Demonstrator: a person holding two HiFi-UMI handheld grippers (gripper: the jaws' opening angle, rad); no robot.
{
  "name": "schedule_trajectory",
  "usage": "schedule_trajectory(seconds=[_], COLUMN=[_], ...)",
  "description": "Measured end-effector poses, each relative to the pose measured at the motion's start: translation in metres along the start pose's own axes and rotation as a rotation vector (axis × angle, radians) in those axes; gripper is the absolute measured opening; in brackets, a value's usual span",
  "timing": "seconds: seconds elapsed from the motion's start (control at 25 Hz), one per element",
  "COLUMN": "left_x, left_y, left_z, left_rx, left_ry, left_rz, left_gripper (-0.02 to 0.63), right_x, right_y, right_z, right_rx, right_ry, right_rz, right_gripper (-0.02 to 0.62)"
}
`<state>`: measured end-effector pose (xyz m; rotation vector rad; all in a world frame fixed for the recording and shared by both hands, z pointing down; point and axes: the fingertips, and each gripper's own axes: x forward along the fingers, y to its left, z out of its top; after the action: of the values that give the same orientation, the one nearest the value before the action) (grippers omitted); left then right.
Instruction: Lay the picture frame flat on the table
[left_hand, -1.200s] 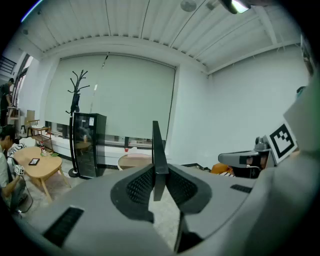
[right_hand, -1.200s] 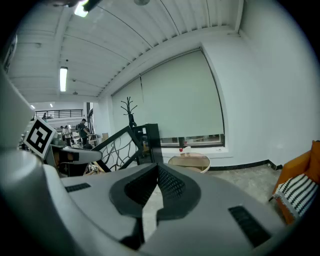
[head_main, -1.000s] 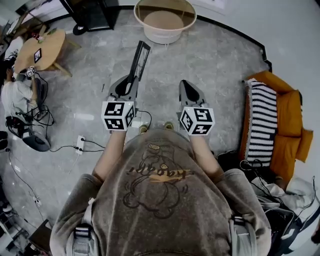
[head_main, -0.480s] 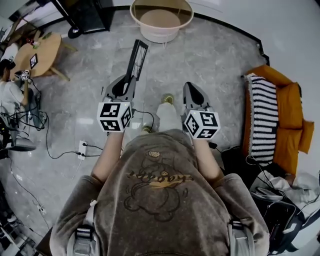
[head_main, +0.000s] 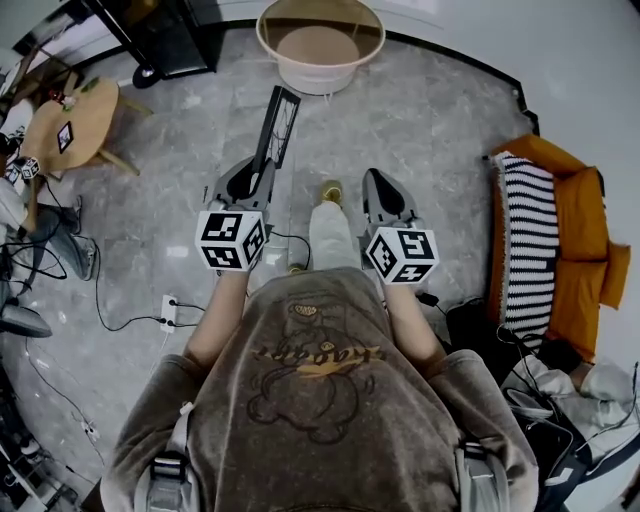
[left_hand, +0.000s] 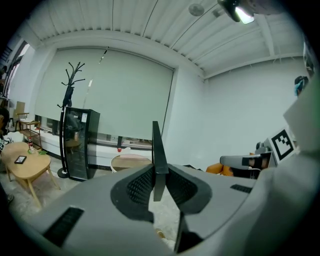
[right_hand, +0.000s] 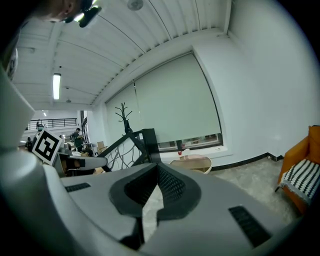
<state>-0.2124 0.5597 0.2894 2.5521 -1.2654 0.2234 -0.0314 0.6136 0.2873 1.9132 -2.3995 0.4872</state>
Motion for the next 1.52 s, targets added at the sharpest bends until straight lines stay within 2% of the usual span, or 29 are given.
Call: schedule_trajectory(seconds=[0.52,0.8,1.52], left_x=[0.056,0.097,0.221], left_y=[0.037,0.057,0.07], left_z=[0.01,0.031,0.08], left_rx=[-0.028,-0.034,-0.051], left_ry=[0.006,0.018,0.044], left_rz=[-0.013,-0.012,0.004], left_gripper=[0.081,0.081,0.081], right_x=[0.067,0.114,0.214], right_y=[-0.021,-0.038,-0.122], right_z=[0.005,0.024,0.075], right_rx=[0.017,0.024,0.055], right_ry=[0.021,0.035,0.061], right_rz=[-0.008,0.005,0.042], right_gripper=[0.02,0.02,0.02])
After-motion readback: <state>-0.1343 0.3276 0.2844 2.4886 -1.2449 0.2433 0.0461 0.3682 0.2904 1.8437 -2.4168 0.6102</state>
